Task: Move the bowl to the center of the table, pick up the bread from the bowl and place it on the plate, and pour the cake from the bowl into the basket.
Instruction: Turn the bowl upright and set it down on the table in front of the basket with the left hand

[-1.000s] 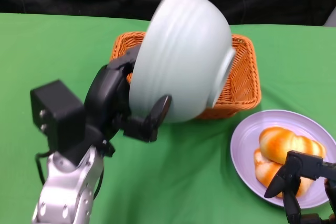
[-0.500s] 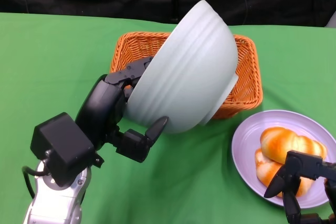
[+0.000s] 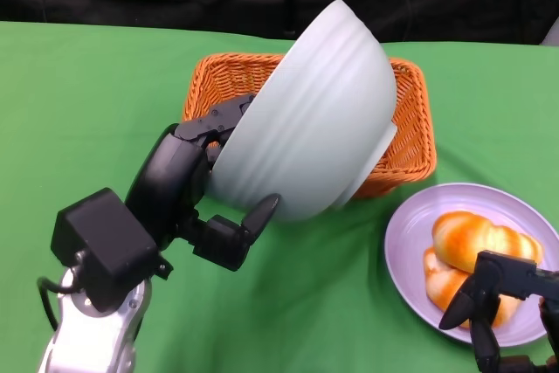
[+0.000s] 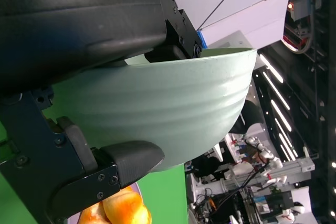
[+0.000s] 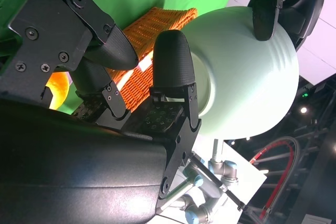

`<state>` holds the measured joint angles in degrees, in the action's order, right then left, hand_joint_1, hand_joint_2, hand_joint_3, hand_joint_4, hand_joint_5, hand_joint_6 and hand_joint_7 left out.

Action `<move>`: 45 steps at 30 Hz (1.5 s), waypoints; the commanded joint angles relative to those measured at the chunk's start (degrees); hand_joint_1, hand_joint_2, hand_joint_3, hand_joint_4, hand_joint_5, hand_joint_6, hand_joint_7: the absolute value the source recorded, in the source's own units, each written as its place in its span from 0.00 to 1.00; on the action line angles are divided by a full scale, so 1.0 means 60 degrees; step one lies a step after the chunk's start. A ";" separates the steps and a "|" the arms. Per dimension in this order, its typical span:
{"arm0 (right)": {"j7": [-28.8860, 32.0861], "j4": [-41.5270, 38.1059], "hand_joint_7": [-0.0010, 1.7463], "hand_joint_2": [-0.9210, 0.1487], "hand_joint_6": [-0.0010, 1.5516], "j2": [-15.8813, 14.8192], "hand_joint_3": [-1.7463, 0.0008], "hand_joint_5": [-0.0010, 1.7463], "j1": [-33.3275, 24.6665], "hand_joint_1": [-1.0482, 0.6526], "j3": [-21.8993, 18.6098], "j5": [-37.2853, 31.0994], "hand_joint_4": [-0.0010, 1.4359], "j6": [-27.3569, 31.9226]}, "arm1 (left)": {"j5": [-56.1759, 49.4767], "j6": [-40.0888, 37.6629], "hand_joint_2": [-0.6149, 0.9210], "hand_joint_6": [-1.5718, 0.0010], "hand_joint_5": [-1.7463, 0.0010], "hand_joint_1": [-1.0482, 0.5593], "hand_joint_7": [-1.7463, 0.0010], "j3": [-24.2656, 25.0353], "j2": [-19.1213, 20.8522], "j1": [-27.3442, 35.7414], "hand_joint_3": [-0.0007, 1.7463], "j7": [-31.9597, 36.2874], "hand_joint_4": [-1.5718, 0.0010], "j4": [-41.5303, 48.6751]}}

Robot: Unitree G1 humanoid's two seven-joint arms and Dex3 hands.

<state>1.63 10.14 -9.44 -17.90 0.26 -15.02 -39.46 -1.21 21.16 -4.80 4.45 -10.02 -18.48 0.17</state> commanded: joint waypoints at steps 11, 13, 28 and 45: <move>-0.0039 0.0160 0.78 0.74 0.57 -0.0044 0.00 0.99 -0.0087 0.59 -0.0079 0.0157 0.65 0.0088 | -0.4287 0.5092 0.50 0.47 0.00 0.53 0.00 0.0130 0.1940 0.0978 0.99 0.1893 0.33 0.0128; -0.0030 0.0207 0.78 0.74 0.57 -0.0033 0.00 0.99 -0.0108 0.59 -0.0085 0.0121 0.65 0.0123 | -0.4858 0.5540 0.50 0.47 0.00 0.53 0.00 0.0214 0.2038 0.0962 0.98 0.2343 0.33 0.0243; 0.0012 0.0237 0.78 0.73 0.57 0.0000 0.00 0.99 -0.0128 0.60 -0.0101 0.0166 0.65 -0.0006 | -1.2215 0.5101 0.79 0.51 0.00 0.51 0.01 -0.0795 0.3887 0.0497 0.25 0.8107 0.35 0.0289; -0.0436 0.0701 0.75 0.64 0.57 0.0126 0.08 0.96 -0.0152 0.60 0.0382 0.0876 0.62 -0.0069 | -1.1220 0.2877 0.93 0.28 0.30 0.43 0.89 -0.2879 0.5052 0.0260 0.00 0.6679 0.45 0.1178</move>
<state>-0.68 13.63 -8.48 -18.63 2.56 -10.84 -39.58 -70.04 38.98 -21.95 33.54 -9.11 22.96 7.90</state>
